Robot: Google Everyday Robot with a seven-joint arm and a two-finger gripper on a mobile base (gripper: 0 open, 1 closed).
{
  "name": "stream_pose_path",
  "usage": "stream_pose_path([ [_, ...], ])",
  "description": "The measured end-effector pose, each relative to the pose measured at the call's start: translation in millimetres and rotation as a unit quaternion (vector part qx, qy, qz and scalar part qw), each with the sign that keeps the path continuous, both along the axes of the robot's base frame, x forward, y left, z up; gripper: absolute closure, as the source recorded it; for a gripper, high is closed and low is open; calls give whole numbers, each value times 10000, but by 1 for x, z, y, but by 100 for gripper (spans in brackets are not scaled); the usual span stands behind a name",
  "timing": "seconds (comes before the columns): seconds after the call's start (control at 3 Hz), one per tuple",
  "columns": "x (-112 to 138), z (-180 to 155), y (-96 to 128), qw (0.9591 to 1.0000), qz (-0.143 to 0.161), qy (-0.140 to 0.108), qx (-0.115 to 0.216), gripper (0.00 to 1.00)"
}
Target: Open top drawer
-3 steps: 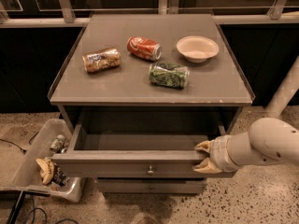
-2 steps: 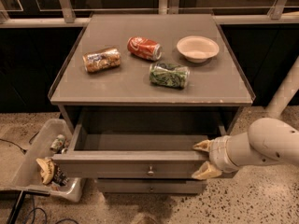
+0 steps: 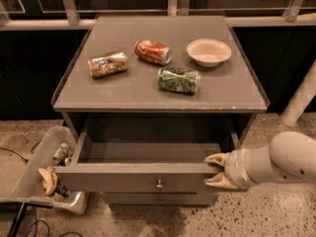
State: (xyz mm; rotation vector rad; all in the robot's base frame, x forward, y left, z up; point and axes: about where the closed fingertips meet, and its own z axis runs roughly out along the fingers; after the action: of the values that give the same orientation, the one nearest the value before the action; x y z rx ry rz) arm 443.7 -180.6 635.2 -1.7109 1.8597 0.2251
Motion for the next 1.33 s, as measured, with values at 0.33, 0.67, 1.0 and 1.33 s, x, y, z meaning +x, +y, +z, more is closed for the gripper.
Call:
stream_pose_path([
  [0.33,-4,0,3,10000,17,24,54,100],
  [0.67,-4,1,3,10000,17,25,58,100],
  [1.0,-18,-5,-1,9999,-38,7,123,100],
  [1.33,-19,-1,0,9999,-38,7,123,100],
])
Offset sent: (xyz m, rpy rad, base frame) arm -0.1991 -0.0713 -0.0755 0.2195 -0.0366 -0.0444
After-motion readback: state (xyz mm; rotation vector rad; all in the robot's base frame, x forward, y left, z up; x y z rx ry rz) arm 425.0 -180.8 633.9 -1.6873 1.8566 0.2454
